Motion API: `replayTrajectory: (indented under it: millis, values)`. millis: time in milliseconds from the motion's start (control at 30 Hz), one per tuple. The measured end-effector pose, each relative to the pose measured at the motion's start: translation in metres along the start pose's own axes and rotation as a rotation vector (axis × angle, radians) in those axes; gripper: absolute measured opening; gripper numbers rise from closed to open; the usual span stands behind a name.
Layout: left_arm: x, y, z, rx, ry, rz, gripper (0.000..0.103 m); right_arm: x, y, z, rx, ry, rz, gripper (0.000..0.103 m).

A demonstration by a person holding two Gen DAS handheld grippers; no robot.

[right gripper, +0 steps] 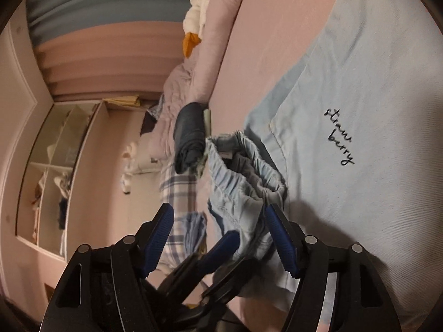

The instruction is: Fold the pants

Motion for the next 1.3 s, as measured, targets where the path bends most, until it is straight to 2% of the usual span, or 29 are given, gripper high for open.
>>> replayTrajectory:
  millis: [100,233,367,567,600,633,667,733,867,967,1133,1300]
  values:
    - [0.024,-0.004,0.015,0.071,-0.025,-0.036,0.047,-0.005,0.0,-0.003,0.04,-0.093,0.029,0.07]
    - [0.043,-0.011,0.048,0.183,0.009,-0.059,0.05,-0.003,0.003,-0.004,0.126,-0.224,0.014,0.07]
    - [0.045,-0.019,0.077,0.284,0.057,-0.053,0.05,-0.011,0.004,-0.011,0.113,-0.243,0.038,0.07]
    - [0.045,-0.033,0.085,0.358,0.055,-0.038,0.05,-0.033,0.016,-0.01,0.156,-0.347,0.056,0.069]
    - [0.047,-0.035,0.084,0.36,0.054,-0.038,0.05,-0.035,0.016,-0.01,0.172,-0.355,0.058,0.061]
    - [0.048,-0.037,0.084,0.36,0.055,-0.038,0.05,-0.037,0.015,-0.009,0.198,-0.368,0.065,0.044]
    - [0.049,-0.037,0.084,0.36,0.056,-0.039,0.05,-0.038,0.014,-0.008,0.229,-0.38,0.067,0.04]
    - [0.051,-0.038,0.087,0.371,0.066,-0.038,0.05,-0.036,0.012,0.0,0.297,-0.389,0.047,0.032]
    - [0.053,-0.041,0.095,0.394,0.068,-0.037,0.051,-0.024,0.013,0.022,0.409,-0.392,0.006,0.029]
    - [0.056,-0.044,0.095,0.4,0.069,-0.041,0.056,-0.01,0.02,0.041,0.461,-0.377,-0.036,0.028]
    - [0.056,-0.046,0.094,0.398,0.071,-0.03,0.057,0.023,0.033,0.061,0.501,-0.368,-0.115,0.028]
    - [0.053,-0.048,0.088,0.389,0.067,-0.014,0.057,0.07,0.05,0.062,0.471,-0.366,-0.215,0.028]
Point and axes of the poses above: each gripper's, at about its wrist camera, not at the fingertips, and x roughly against the way its jaws point, z to its left, y to its top, the point moved 10 cm from there along -x, roughly the way its jaws point, and after that the axes turned 2 degrees about x, right-handed, at the moved point
